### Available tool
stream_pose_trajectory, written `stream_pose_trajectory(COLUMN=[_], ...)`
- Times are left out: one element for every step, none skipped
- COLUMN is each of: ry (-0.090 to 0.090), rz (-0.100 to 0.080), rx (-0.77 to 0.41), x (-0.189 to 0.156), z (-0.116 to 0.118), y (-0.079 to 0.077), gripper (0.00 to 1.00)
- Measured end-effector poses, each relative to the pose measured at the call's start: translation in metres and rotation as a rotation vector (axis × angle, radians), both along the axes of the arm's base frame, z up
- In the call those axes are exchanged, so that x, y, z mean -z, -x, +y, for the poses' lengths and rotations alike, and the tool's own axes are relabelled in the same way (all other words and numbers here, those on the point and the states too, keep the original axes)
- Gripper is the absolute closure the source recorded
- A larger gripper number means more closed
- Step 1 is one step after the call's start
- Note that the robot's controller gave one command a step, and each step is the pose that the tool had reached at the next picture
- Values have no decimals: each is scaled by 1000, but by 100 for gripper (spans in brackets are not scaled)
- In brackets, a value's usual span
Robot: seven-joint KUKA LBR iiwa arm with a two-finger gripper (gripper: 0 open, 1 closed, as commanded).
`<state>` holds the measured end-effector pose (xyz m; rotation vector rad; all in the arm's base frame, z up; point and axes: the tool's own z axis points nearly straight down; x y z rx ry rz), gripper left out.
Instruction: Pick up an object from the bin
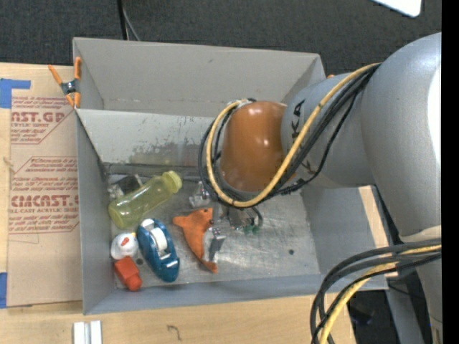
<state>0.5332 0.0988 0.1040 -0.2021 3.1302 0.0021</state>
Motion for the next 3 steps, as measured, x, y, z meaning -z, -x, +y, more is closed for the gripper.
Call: stream_pose_trajectory(ry=[3,3,1], rz=[13,13,2], rx=[-291,-291,-359], x=[29,29,-102], z=[1,1,2], y=[13,13,21], gripper=[100,100,100])
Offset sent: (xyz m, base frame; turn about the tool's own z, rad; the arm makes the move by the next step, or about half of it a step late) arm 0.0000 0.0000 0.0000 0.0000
